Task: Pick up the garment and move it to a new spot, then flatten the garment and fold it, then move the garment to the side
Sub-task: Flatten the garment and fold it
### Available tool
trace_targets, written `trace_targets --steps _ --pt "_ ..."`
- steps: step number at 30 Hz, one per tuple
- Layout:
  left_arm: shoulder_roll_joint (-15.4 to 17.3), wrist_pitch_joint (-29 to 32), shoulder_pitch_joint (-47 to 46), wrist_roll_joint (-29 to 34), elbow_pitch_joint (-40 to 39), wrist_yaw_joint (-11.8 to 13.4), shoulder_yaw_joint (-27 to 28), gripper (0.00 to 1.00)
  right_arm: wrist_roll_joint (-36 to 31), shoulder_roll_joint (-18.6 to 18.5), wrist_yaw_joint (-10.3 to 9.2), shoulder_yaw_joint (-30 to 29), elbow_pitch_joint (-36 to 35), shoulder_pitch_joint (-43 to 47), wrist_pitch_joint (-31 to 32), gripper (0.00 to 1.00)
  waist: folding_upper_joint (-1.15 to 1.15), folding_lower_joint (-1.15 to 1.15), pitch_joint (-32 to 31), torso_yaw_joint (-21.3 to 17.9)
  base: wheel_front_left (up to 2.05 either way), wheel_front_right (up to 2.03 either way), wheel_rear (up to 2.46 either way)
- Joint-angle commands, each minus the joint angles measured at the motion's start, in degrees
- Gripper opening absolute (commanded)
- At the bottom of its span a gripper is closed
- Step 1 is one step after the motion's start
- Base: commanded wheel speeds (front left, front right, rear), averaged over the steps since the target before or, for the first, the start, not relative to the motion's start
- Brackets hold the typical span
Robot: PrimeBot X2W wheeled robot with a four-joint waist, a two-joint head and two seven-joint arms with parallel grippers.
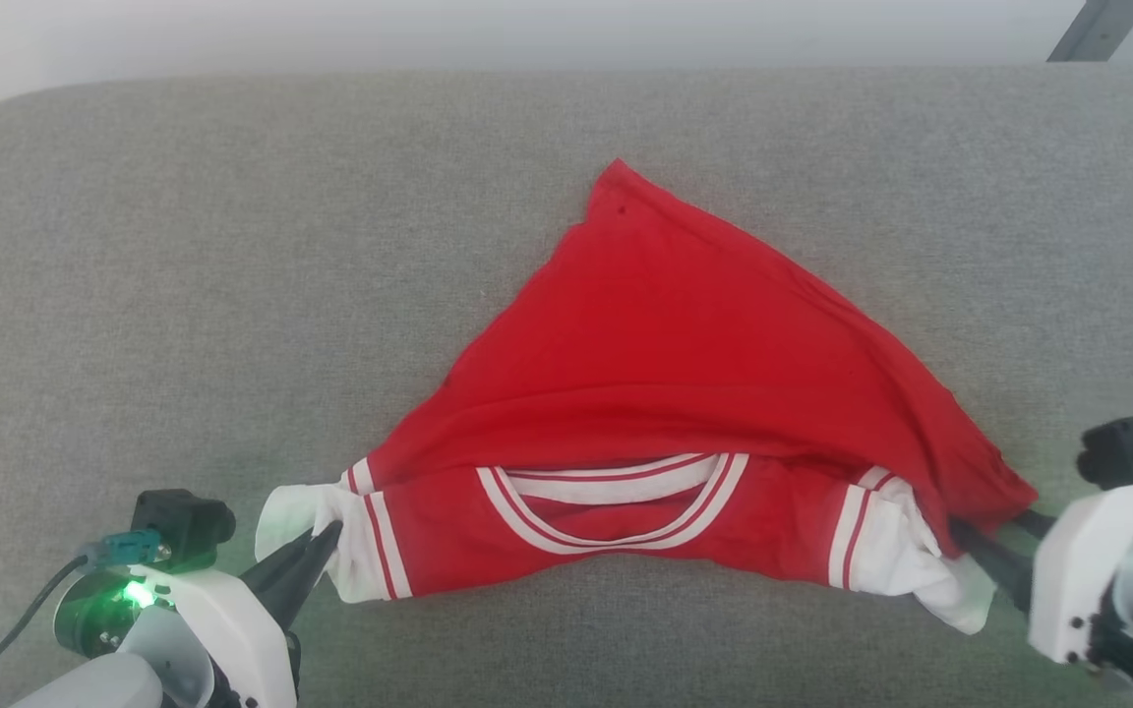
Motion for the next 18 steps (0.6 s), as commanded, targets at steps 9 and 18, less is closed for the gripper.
trace_targets --steps 9,18 --pt "-0.41 -0.25 0.96 0.38 -0.70 0.78 -0.38 0.00 -3.28 -0.87 -0.13 -2.80 -16.66 -0.80 4.34 1.00 0.00 0.00 -1.33 0.83 0.00 0.00 0.00" --pt "-1.82 1.02 -1.78 1.44 -0.63 -0.09 -0.97 0.00 -7.59 -0.45 -0.13 6.82 -8.76 -18.26 -0.70 1.00 0.00 0.00 -0.25 4.57 0.00 0.00 0.00"
